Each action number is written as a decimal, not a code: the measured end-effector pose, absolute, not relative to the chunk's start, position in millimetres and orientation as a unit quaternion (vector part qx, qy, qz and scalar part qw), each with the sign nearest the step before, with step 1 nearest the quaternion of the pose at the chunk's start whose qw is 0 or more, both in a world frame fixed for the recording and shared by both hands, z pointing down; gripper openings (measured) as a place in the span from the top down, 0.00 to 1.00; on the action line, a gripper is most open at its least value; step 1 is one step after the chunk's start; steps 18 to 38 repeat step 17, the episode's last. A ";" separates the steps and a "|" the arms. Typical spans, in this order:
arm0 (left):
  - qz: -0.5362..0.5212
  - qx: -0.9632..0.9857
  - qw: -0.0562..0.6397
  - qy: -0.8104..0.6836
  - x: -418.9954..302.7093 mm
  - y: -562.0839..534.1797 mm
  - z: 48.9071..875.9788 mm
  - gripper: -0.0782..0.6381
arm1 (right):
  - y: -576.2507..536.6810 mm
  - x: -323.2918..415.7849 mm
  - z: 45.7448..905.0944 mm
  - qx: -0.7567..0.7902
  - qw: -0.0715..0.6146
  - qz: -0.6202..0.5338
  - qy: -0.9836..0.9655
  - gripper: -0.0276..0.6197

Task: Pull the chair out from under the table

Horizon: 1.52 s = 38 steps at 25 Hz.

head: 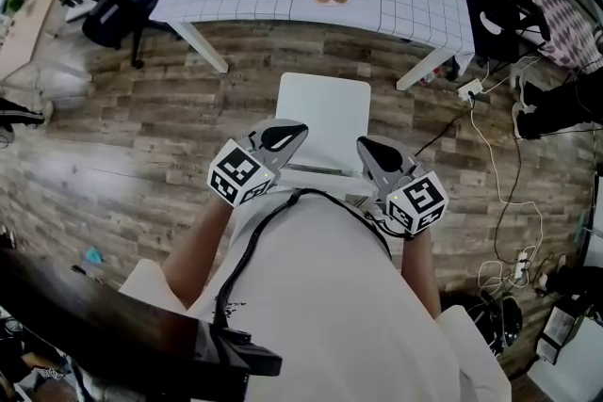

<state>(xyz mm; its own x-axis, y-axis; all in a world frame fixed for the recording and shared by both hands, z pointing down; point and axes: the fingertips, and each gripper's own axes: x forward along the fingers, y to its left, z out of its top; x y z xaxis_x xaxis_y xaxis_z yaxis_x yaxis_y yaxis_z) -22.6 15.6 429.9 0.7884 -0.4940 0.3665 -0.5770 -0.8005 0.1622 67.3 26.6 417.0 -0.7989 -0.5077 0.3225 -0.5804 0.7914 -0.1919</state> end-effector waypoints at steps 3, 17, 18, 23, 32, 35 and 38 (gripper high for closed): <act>0.165 0.935 0.131 -0.287 -24.6 18.9 432.4 0.88 | 27.7 67.5 417.5 0.289 0.133 0.140 -0.938 0.95; 0.180 0.932 0.124 -0.288 -35.0 25.3 441.5 0.88 | 32.0 70.4 423.2 0.296 0.144 0.135 -0.935 0.95; 0.180 0.932 0.124 -0.288 -35.0 25.3 441.5 0.88 | 32.0 70.4 423.2 0.296 0.144 0.135 -0.935 0.95; 0.180 0.932 0.124 -0.288 -35.0 25.3 441.5 0.88 | 32.0 70.4 423.2 0.296 0.144 0.135 -0.935 0.95; 0.180 0.932 0.124 -0.288 -35.0 25.3 441.5 0.88 | 32.0 70.4 423.2 0.296 0.144 0.135 -0.935 0.95; 0.180 0.932 0.124 -0.288 -35.0 25.3 441.5 0.88 | 32.0 70.4 423.2 0.296 0.144 0.135 -0.935 0.95; 0.180 0.932 0.124 -0.288 -35.0 25.3 441.5 0.88 | 32.0 70.4 423.2 0.296 0.144 0.135 -0.935 0.95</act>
